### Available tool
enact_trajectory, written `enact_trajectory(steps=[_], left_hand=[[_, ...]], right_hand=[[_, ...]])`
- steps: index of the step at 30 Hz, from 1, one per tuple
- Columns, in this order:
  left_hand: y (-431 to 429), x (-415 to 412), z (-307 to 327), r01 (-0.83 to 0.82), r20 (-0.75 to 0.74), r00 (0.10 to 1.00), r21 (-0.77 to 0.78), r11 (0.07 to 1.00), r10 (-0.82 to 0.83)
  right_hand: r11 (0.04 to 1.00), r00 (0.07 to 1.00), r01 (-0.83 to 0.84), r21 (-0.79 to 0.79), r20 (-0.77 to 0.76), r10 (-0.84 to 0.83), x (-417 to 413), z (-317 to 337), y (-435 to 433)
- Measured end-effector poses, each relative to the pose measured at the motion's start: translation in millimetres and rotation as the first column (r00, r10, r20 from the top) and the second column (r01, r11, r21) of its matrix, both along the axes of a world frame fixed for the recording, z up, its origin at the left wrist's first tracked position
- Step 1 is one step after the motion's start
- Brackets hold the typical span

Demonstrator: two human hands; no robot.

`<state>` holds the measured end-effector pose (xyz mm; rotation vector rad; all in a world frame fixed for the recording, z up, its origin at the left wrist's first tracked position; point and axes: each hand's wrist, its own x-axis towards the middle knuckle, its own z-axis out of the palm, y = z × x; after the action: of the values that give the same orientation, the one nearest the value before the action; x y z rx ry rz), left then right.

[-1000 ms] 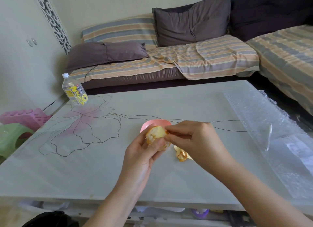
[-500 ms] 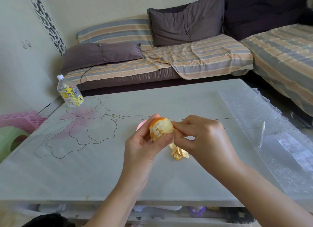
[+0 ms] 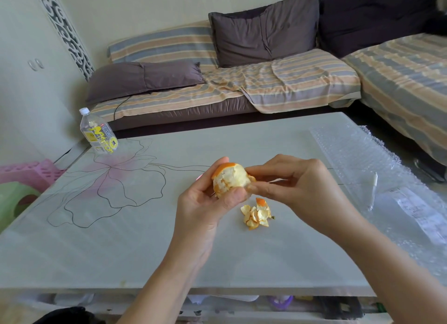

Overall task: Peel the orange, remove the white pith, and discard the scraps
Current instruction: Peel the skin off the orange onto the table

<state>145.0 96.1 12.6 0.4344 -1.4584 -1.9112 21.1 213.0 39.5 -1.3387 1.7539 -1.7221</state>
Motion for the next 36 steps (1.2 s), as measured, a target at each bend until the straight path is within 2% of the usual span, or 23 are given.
enact_trajectory(steps=[2, 7, 12, 15, 21, 25, 27, 31, 36], left_hand=[[0.5, 1.1, 0.9, 0.015, 0.003, 1.0, -0.018, 1.0, -0.015], [1.2, 5.2, 4.1, 0.032, 0.023, 0.999, -0.074, 0.997, -0.03], [2.9, 5.3, 6.6, 0.018, 0.063, 0.998, -0.117, 0.993, -0.011], [4.0, 4.3, 6.7, 0.02, 0.068, 0.998, -0.117, 0.993, -0.012], [5.0, 1.8, 5.6, 0.07, 0.049, 0.997, -0.092, 0.993, -0.066], [2.6, 0.9, 4.1, 0.118, -0.005, 0.993, 0.0, 0.993, -0.118], [1.9, 1.1, 4.6, 0.148, -0.014, 0.989, 0.01, 0.989, -0.148], [-0.3, 3.0, 4.9, 0.208, -0.003, 0.978, -0.018, 0.978, -0.208], [0.1, 4.1, 5.3, 0.201, 0.015, 0.98, -0.068, 0.977, -0.201]], right_hand=[[1.0, 1.0, -0.002, -0.007, 0.001, 0.002, -1.5, 2.9, 1.8], [1.0, 0.993, 0.019, -0.017, -0.119, -0.021, 0.5, 5.2, 7.3], [0.979, 0.916, 0.196, -0.049, -0.347, -0.201, 12.6, 2.9, 6.1], [0.956, 0.872, 0.292, -0.043, -0.4, -0.284, 16.2, 4.5, 5.8], [0.948, 0.917, 0.318, 0.033, -0.264, -0.298, 14.4, 10.7, 6.6], [0.989, 0.992, 0.12, 0.086, -0.059, -0.115, 7.0, 18.0, 12.0], [0.993, 0.998, 0.062, 0.101, -0.002, -0.062, 3.5, 20.0, 14.3], [0.991, 0.997, 0.068, 0.113, -0.029, -0.065, 1.6, 21.2, 16.4], [0.981, 0.977, 0.155, 0.114, -0.168, -0.134, 6.1, 18.9, 13.6]])
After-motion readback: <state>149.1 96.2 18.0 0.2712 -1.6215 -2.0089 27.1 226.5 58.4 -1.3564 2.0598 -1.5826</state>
